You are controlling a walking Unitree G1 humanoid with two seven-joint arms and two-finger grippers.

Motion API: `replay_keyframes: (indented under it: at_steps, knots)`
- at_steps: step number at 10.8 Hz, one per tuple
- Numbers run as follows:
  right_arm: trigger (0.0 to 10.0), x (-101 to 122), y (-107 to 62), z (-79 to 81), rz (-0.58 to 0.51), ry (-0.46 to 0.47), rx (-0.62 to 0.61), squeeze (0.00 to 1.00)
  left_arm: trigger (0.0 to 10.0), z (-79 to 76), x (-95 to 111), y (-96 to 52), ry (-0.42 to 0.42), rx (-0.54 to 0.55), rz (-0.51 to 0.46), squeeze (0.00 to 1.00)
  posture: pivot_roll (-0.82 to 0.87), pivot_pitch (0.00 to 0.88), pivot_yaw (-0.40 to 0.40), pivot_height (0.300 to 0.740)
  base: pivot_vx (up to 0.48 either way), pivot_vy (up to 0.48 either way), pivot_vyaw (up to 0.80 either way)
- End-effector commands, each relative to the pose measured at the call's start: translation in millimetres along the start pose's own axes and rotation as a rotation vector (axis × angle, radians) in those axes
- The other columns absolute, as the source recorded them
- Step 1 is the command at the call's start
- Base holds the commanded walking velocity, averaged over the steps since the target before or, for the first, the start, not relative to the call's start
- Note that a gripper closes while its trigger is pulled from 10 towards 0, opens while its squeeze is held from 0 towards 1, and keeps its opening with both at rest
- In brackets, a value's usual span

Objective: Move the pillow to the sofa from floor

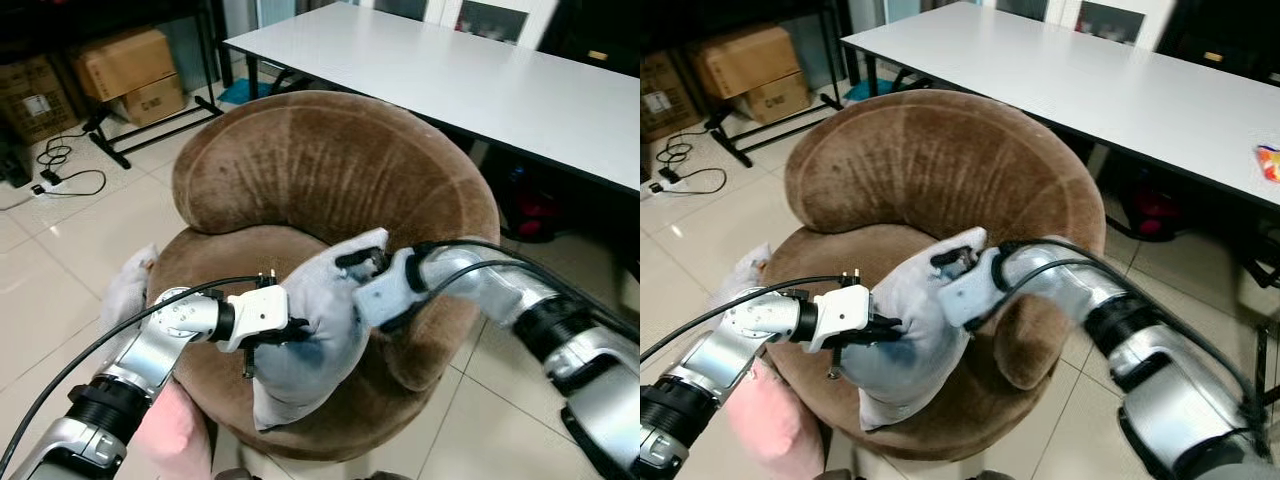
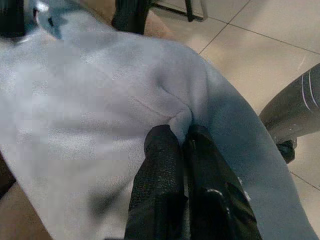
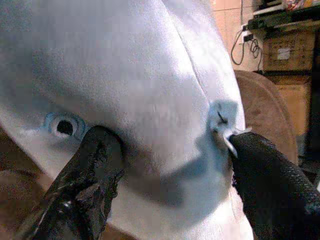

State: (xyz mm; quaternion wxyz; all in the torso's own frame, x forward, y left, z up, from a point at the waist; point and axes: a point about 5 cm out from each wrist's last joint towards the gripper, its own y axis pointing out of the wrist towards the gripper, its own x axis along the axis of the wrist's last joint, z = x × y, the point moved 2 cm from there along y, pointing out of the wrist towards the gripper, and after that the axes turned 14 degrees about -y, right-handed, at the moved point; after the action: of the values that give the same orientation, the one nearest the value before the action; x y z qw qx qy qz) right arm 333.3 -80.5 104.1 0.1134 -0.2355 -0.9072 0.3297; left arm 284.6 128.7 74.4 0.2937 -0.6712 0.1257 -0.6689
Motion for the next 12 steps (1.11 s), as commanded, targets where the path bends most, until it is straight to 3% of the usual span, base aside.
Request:
replay_keyframes:
  at_steps: [1,2,4,5,6,12]
  knots:
    - [10.0,-0.9,1.0,-11.1,0.030,-0.028,-0.041,0.00,0.0,-5.2,-2.9,6.2,-0.010,-0.026,0.019,0.00,-0.05,0.000,-0.023,0.740,0.000,0.000,0.00]
    - [10.0,-0.7,3.3,-17.9,0.047,-0.022,-0.074,0.00,0.0,-5.8,-2.9,6.6,-0.010,-0.029,0.020,0.00,-0.05,0.000,-0.026,0.740,0.000,0.000,0.00]
    - [10.0,1.3,11.4,-10.2,0.051,-0.062,-0.021,0.00,0.0,-7.2,-1.3,8.7,-0.001,-0.038,0.025,0.00,-0.04,0.000,-0.040,0.740,0.000,0.000,0.00]
    - [7.7,2.1,13.9,-5.3,0.048,-0.070,0.002,0.00,0.0,-9.2,0.7,11.7,0.000,-0.043,0.018,0.00,-0.04,0.000,-0.043,0.740,0.000,0.000,0.00]
    - [0.0,1.9,14.7,-3.1,0.049,-0.057,0.009,0.00,0.0,-10.3,1.4,13.2,-0.001,-0.046,0.013,0.00,-0.04,0.000,-0.045,0.740,0.000,0.000,0.00]
    - [0.0,-0.8,14.7,9.1,0.047,-0.036,0.047,0.00,0.0,-7.4,-1.1,9.9,0.005,-0.034,0.025,0.00,-0.04,0.000,-0.044,0.740,0.000,0.000,0.00]
